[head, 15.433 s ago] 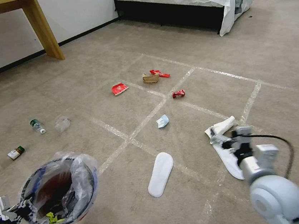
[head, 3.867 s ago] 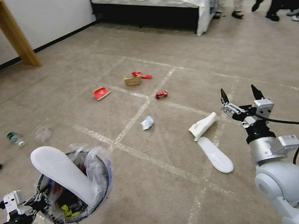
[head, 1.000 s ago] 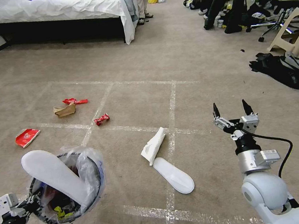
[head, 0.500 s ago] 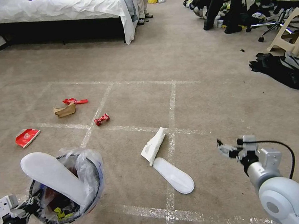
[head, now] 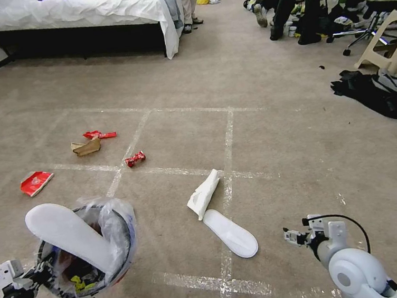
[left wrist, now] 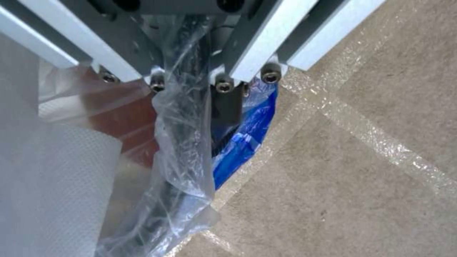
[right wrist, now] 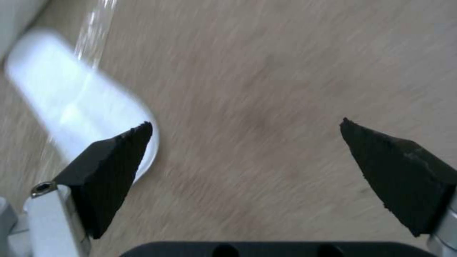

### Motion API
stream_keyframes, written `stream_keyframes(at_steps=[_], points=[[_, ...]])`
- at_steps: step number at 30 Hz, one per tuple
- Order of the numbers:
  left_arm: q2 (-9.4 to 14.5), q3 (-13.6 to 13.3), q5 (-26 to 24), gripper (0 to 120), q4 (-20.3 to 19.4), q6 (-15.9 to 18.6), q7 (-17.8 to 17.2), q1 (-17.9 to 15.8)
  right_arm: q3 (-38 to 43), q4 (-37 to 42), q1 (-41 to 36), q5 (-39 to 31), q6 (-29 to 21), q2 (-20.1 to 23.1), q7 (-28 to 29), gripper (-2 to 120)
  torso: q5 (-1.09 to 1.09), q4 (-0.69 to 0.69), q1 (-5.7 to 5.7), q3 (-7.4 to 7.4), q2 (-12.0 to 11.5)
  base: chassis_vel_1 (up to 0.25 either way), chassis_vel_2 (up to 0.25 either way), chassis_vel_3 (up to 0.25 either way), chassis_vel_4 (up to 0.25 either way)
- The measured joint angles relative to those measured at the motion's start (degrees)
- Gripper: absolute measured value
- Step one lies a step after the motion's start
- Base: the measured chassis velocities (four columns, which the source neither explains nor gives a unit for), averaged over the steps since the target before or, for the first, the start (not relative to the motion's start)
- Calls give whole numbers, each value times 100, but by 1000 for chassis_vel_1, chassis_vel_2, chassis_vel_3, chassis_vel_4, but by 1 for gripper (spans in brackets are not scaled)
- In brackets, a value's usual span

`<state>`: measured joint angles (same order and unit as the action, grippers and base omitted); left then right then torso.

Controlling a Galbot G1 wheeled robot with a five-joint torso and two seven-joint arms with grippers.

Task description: Pick up the trash bin and place the garbage on the floor into it.

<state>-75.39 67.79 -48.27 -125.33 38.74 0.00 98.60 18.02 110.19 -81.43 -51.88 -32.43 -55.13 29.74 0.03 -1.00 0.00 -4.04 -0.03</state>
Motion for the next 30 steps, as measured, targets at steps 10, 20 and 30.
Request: stream_keyframes(at_steps=[10, 20, 30], points=[[-28, -41, 40, 1, 86, 18, -35, -47, -506, -898, 402, 75, 274, -249, -566, 100, -2, -1, 0, 0, 0, 0, 0, 0, 0], [-14, -61, 70, 1, 94, 20, -43, -44, -788, -1591, 723, 330, 615, -537, -1068, 100, -2, -1, 0, 0, 0, 0, 0, 0, 0], [-23, -83, 95, 1, 93, 25, -48, -26, -1023, -1989, 1051, 500, 831, -1028, -1459, 100, -2, 0, 0, 1, 0, 0, 0, 0, 0]])
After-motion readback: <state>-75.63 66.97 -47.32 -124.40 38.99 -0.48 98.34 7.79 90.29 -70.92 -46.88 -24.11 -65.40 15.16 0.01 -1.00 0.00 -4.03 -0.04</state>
